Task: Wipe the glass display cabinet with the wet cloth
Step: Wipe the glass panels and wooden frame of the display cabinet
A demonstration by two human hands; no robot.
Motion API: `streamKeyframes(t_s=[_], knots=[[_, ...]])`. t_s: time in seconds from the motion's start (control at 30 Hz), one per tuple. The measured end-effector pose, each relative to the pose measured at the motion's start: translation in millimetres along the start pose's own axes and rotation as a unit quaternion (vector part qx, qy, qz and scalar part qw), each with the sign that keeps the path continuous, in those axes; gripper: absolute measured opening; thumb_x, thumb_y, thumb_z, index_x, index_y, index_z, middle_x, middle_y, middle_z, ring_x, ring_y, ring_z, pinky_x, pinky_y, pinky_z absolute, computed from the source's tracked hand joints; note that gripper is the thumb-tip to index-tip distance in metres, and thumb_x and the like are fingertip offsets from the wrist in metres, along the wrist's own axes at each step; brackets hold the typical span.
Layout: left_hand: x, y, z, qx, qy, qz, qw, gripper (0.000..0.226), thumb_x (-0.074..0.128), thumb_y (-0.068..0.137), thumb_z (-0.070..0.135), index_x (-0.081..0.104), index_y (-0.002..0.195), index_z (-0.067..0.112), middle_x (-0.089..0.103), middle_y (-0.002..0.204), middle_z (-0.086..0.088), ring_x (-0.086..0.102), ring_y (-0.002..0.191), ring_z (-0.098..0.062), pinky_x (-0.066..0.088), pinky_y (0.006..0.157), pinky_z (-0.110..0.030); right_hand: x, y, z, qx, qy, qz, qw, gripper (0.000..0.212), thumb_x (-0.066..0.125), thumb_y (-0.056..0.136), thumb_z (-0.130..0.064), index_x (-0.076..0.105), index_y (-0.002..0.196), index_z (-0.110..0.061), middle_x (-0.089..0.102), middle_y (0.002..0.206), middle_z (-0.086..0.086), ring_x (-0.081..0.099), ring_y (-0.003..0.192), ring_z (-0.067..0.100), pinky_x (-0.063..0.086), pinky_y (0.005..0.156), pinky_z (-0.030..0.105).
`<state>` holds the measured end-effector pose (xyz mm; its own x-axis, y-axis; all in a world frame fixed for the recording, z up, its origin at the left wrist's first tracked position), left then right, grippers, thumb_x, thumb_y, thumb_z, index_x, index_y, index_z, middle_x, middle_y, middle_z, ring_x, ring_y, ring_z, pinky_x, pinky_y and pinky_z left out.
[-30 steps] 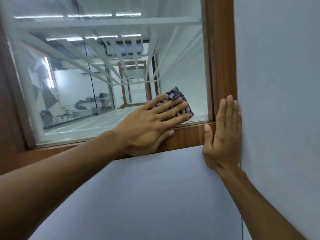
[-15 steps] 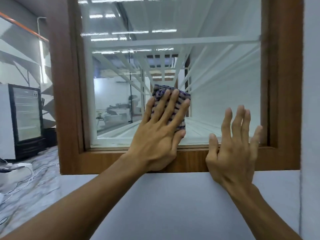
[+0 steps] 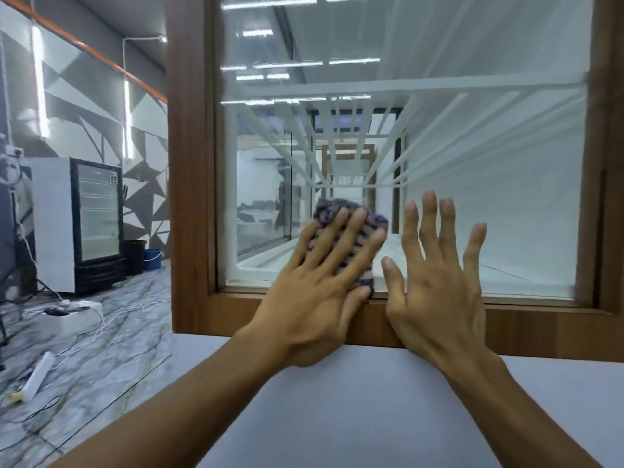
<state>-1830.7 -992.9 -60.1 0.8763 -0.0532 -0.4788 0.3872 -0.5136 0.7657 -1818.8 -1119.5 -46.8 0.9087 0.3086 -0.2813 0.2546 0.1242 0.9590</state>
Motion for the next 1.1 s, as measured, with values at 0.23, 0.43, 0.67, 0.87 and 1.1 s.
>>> streamKeyframes(t_s=[0.23, 0.43, 0.67, 0.87, 1.1], knots=[[-21, 11, -52, -0.091, -0.039, 0.014, 0.995, 0.071, 0.026, 0.109, 0.045, -0.010, 0.165, 0.020, -0.024, 0.171, -0.007, -0.026, 0.156, -0.022, -0.015, 0.127, -0.049, 6, 10, -31, 0.019, 0.030, -0.011, 0.999, 0.078, 0.030, 0.099, -0.040, -0.002, 0.162, -0.006, -0.011, 0.170, 0.017, -0.012, 0.158, 0.032, -0.003, 0.122, 0.069], [-11, -48, -78, -0.083, 0.023, -0.016, 0.996, 0.067, 0.021, 0.110, 0.047, -0.010, 0.165, 0.024, -0.020, 0.171, -0.005, -0.023, 0.157, -0.019, -0.012, 0.127, -0.045, 20, 18, -76, -0.014, 0.031, -0.028, 0.999, 0.083, 0.038, 0.095, -0.027, -0.005, 0.161, -0.004, -0.012, 0.169, 0.020, -0.012, 0.157, 0.034, -0.004, 0.123, 0.067], [-19, -53, -70, -0.160, -0.047, 0.038, 0.985, 0.079, 0.031, 0.101, 0.036, -0.011, 0.164, 0.012, -0.024, 0.169, -0.014, -0.024, 0.157, -0.026, -0.014, 0.127, -0.045, 20, 17, -87, 0.021, 0.049, -0.026, 0.998, 0.088, 0.040, 0.092, -0.034, -0.004, 0.160, 0.002, -0.012, 0.168, 0.024, -0.012, 0.157, 0.036, 0.000, 0.121, 0.070], [-19, -48, -84, -0.210, -0.087, 0.115, 0.967, 0.076, 0.032, 0.107, 0.045, -0.008, 0.165, 0.019, -0.020, 0.172, -0.006, -0.015, 0.159, -0.024, -0.009, 0.127, -0.042, 22, 18, -94, -0.005, 0.032, -0.012, 0.999, 0.081, 0.033, 0.091, -0.033, 0.009, 0.162, -0.004, -0.004, 0.169, 0.023, -0.003, 0.158, 0.038, 0.007, 0.118, 0.075], [-22, -36, -87, -0.203, -0.054, 0.144, 0.967, 0.072, 0.031, 0.106, 0.044, -0.001, 0.166, 0.020, -0.009, 0.174, -0.006, -0.006, 0.161, -0.022, -0.002, 0.126, -0.041, 18, 42, -112, -0.075, 0.035, 0.035, 0.996, 0.073, 0.033, 0.092, -0.031, 0.021, 0.161, -0.007, 0.007, 0.171, 0.016, 0.006, 0.158, 0.033, 0.011, 0.118, 0.070]])
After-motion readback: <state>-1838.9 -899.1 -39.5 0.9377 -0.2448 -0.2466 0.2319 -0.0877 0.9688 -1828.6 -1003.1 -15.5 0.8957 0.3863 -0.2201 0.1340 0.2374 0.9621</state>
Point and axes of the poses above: each hand's wrist, its own y-axis towards the middle knuckle, its own x-axis out of the palm, z = x × y, the point moved 10 cm from there along y, towards the middle knuckle
